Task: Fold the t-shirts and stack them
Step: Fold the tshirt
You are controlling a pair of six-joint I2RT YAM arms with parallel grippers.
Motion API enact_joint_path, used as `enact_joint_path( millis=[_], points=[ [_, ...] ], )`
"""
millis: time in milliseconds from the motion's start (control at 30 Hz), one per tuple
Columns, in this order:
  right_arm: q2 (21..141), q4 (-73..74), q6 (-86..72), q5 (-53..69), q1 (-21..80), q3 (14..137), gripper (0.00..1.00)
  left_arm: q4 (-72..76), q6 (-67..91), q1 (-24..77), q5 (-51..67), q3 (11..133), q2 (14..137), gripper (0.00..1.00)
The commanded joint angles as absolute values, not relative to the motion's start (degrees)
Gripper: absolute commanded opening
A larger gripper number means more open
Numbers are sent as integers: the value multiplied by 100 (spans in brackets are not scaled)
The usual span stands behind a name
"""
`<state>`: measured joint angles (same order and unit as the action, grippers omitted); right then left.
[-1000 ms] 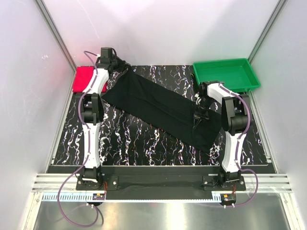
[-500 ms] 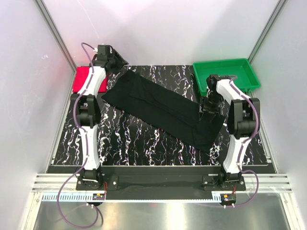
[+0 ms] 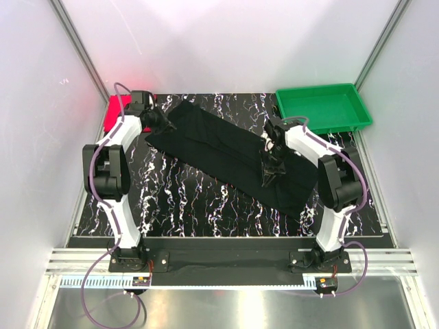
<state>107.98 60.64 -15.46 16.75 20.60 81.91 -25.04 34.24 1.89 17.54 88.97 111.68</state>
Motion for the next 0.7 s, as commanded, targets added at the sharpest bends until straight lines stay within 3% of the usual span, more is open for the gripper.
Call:
enact_joint_path(
  millis=[0,300,667],
  points=[
    [10916,5766,-1740,1688,2004,7972,21,-2347,3076,79,2127,8964,11320,26],
    [11144,5406,-1846,1249,2013,7348,21,-2426,2971,62,2127,9123,11865,22],
    [10951,5888,-2057,-974,1390,7180,26,-2505,2804,-122,2048,9097,12120,19]
  ],
)
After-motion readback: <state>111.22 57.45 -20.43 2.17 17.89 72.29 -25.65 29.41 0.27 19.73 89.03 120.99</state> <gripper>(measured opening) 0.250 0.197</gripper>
